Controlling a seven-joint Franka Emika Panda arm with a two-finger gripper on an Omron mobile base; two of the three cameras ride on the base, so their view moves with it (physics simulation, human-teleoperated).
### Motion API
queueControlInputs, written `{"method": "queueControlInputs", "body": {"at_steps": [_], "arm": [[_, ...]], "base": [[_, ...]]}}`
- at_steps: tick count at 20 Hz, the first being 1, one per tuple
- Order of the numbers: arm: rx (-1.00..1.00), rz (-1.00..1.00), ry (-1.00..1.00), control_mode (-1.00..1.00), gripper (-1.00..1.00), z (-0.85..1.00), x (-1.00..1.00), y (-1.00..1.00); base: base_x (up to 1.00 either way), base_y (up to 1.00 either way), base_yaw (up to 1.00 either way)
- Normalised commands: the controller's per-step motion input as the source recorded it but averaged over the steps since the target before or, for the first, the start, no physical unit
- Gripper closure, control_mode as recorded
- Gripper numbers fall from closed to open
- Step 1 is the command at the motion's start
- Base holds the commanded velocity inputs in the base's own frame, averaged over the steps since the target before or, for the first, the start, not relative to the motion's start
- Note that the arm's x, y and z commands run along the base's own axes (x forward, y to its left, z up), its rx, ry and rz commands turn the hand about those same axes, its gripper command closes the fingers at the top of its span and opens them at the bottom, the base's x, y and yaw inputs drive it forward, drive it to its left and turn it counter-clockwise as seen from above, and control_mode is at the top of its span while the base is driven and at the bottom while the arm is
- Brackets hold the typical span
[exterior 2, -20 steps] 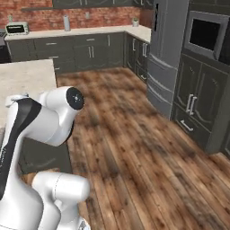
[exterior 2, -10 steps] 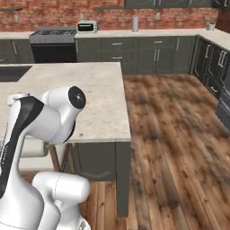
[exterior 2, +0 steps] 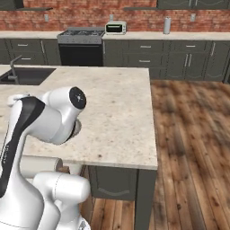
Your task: Move the hot dog bun to the plate on the dining table and place the condiment next to that plate. Then navigate to the fridge and take the sausage and place it on the plate as well.
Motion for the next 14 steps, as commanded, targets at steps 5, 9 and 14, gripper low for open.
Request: {"method": "queueControlInputs", "body": {"at_steps": [5, 9, 14], "arm": [[0.22, 0.00, 0.13, -1.00, 1.00, -0.55, 0.44, -0.97], [0.12, 0.00, 0.00, -1.00, 1.00, -0.70, 0.72, -0.89], [-0.05, -0.05, -0.03, -1.00, 1.00, -0.59, 0.93, -0.13]], "base": [[0.00, 0.00, 0.00], [0.00, 0.00, 0.00], [0.00, 0.00, 0.00]]}}
